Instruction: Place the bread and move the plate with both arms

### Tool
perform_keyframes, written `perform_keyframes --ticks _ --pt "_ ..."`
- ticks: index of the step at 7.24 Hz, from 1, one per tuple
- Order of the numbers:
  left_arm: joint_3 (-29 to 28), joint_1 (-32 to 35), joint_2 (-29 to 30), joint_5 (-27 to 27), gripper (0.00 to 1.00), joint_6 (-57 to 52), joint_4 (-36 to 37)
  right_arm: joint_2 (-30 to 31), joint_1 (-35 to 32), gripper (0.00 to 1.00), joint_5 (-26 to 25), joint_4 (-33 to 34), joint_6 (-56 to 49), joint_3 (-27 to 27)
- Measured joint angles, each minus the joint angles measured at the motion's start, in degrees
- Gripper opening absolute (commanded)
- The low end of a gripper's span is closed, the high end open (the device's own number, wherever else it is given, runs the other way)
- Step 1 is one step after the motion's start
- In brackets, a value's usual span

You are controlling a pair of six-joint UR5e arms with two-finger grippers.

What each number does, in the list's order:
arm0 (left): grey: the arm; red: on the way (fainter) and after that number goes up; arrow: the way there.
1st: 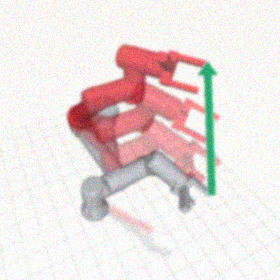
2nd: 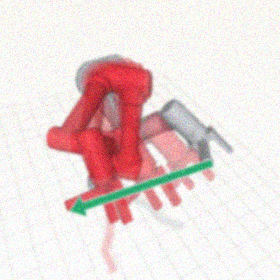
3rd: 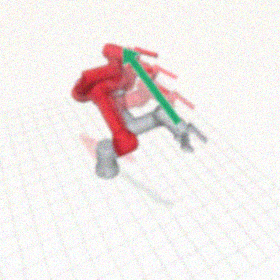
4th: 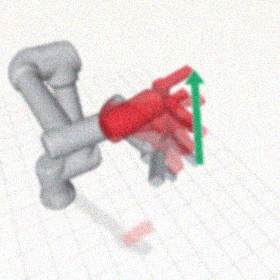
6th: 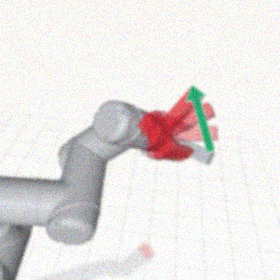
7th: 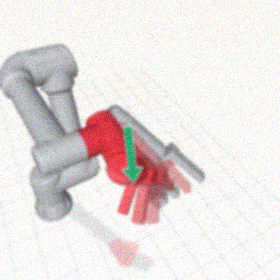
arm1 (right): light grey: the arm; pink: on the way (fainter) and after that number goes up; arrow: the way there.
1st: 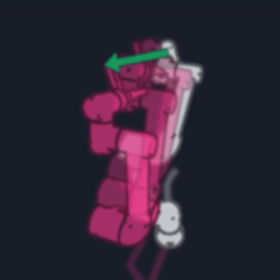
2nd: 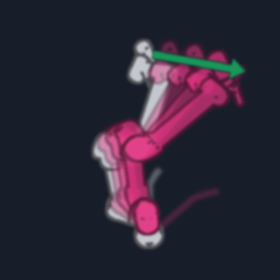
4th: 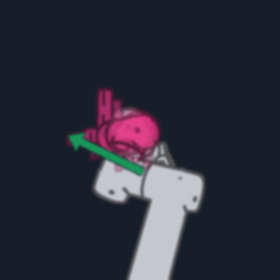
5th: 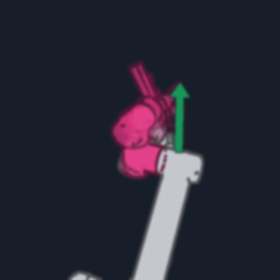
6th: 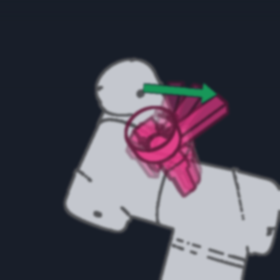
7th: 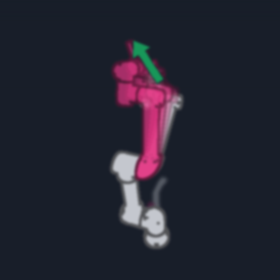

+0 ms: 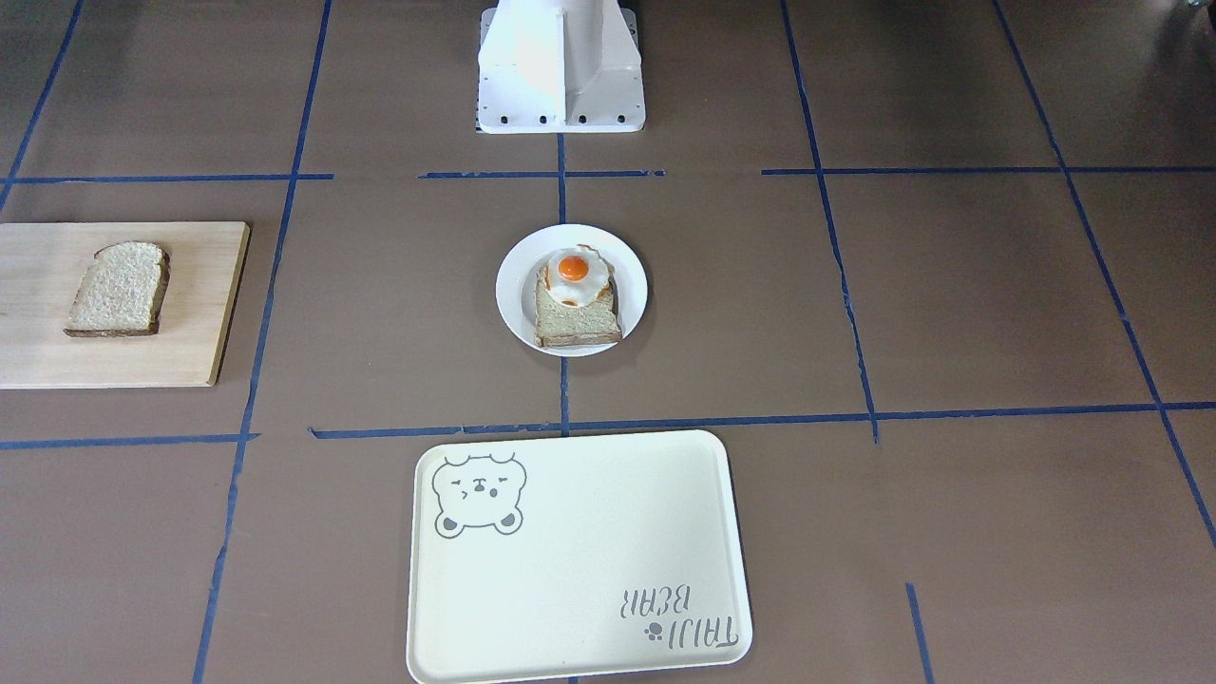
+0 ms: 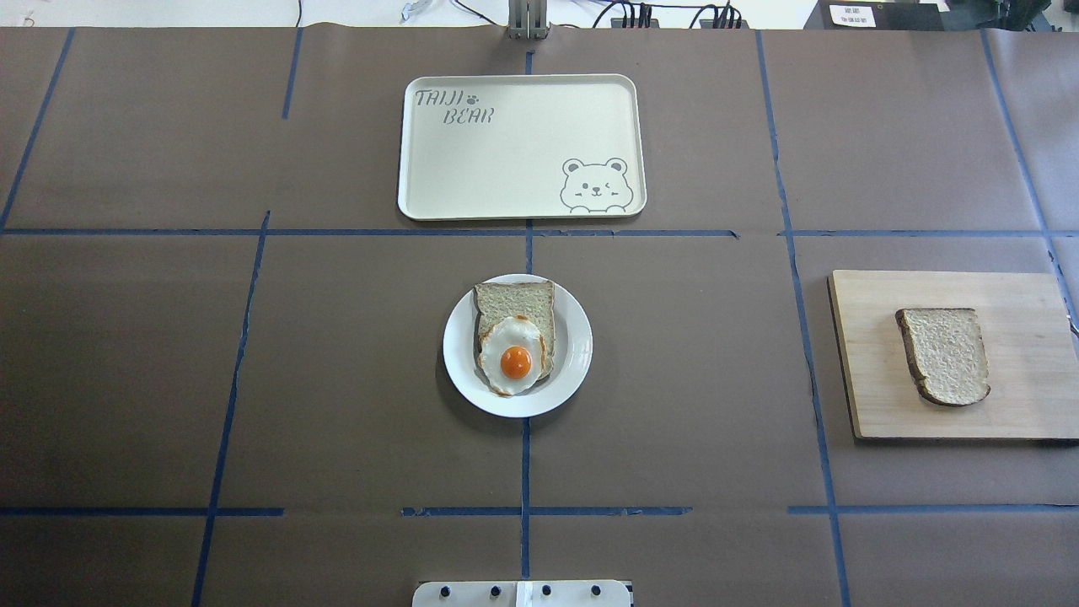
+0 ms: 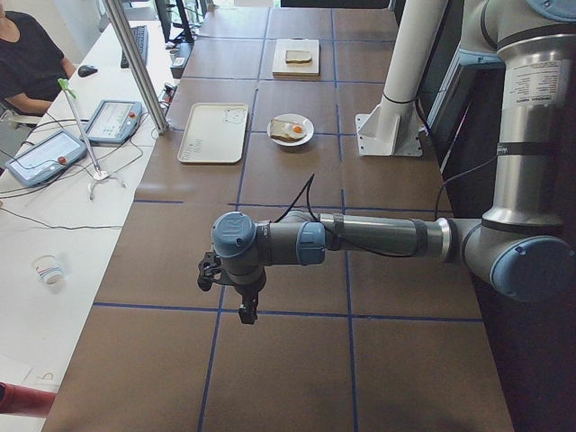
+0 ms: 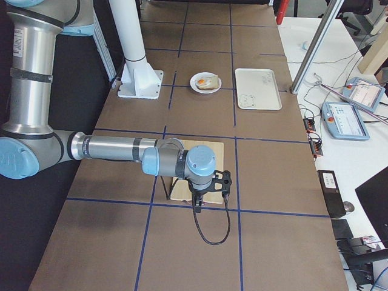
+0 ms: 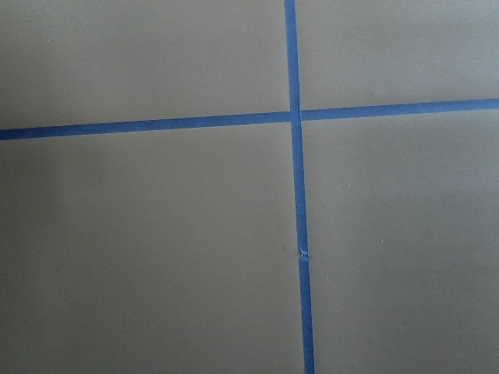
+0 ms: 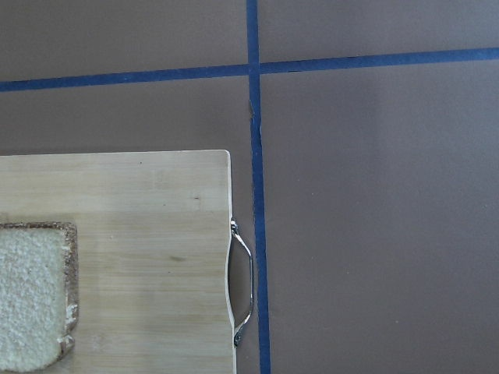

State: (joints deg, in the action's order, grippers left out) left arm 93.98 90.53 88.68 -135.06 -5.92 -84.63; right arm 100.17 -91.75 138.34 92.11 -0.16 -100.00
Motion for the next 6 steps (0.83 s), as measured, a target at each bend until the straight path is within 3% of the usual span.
perform_keyframes --ticks 6 --pt "0.2 -0.1 0.2 -0.4 1.0 0.3 -0.3 -0.8 0.0 1.0 0.2 -0.1 0.6 -0.3"
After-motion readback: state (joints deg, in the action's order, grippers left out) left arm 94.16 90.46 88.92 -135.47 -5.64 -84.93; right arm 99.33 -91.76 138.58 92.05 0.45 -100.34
